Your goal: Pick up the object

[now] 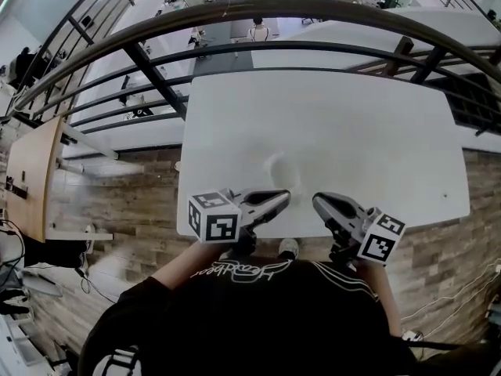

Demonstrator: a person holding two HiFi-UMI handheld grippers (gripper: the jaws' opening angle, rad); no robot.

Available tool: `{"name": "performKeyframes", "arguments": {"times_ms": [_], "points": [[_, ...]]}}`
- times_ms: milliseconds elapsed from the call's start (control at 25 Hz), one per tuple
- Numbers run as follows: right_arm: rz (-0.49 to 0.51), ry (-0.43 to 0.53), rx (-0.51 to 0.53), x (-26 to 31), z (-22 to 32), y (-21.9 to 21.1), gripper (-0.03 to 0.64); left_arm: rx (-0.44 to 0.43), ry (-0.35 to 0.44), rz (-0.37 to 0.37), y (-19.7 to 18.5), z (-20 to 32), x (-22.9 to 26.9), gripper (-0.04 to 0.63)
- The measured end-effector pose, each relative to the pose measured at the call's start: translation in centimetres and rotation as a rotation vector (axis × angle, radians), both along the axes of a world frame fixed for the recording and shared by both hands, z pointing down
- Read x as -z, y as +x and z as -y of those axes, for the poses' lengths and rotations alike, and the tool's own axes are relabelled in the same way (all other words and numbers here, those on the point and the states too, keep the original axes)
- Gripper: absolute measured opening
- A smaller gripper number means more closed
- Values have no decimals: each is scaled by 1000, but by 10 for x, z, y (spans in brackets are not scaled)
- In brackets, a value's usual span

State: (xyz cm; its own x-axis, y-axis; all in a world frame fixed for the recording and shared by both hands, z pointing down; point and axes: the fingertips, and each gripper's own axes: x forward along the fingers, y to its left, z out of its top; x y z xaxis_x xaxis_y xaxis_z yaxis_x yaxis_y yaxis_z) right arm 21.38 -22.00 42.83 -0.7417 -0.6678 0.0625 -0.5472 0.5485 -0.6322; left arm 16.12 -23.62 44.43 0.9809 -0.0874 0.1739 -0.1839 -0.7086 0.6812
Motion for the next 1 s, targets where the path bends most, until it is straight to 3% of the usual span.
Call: {"name": "performKeyframes", "arguments": {"times_ms": [320, 520, 720, 1000], "points": [[17, -44, 40, -18, 12, 5, 21, 61, -43, 61, -4, 10, -36, 15], [18, -56, 60, -24, 16, 11, 21, 91, -68, 95, -2, 18, -53, 108], [14, -71, 97, -33, 25, 18, 21, 176, -96, 149, -5, 40, -77, 181], [-1, -78, 144, -42, 42, 29, 21, 292, -150, 229, -16, 66, -118, 201]]}}
